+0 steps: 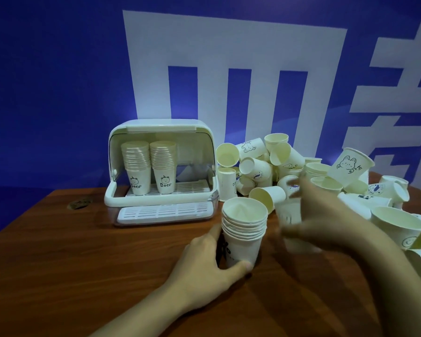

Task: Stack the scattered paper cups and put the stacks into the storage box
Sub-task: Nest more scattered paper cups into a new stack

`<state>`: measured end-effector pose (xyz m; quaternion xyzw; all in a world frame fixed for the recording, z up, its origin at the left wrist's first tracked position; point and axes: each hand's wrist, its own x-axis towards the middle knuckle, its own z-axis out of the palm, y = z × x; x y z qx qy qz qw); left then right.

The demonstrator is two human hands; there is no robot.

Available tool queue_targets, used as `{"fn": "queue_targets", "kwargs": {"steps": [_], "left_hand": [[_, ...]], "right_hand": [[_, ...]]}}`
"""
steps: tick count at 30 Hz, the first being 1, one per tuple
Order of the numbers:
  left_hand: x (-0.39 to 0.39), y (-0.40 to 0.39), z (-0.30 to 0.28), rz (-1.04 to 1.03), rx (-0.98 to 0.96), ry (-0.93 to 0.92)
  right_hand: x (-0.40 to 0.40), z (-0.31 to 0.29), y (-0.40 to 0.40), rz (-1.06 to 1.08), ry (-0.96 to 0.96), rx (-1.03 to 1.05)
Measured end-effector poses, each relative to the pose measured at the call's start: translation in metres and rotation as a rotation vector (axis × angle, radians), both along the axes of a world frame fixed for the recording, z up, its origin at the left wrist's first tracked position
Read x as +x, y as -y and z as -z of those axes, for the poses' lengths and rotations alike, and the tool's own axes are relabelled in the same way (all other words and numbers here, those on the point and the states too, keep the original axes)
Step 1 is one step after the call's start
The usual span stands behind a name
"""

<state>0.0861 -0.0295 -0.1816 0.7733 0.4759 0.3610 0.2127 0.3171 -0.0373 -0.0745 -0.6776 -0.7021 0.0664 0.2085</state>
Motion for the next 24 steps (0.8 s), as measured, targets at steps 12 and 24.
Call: {"fn": "queue_targets", "kwargs": {"steps": [12, 24], "left_hand": [[0.000, -0.001, 0.003, 0.033, -0.021, 0.043], [0.000, -0.003, 0.005, 0.020, 0.022, 0.058]], "right_hand": [[-0.055, 0.022, -0.004, -0.379, -0.326, 0.393], [-0.051, 0.026, -0.006, -0.415, -0.215, 0.105]]}}
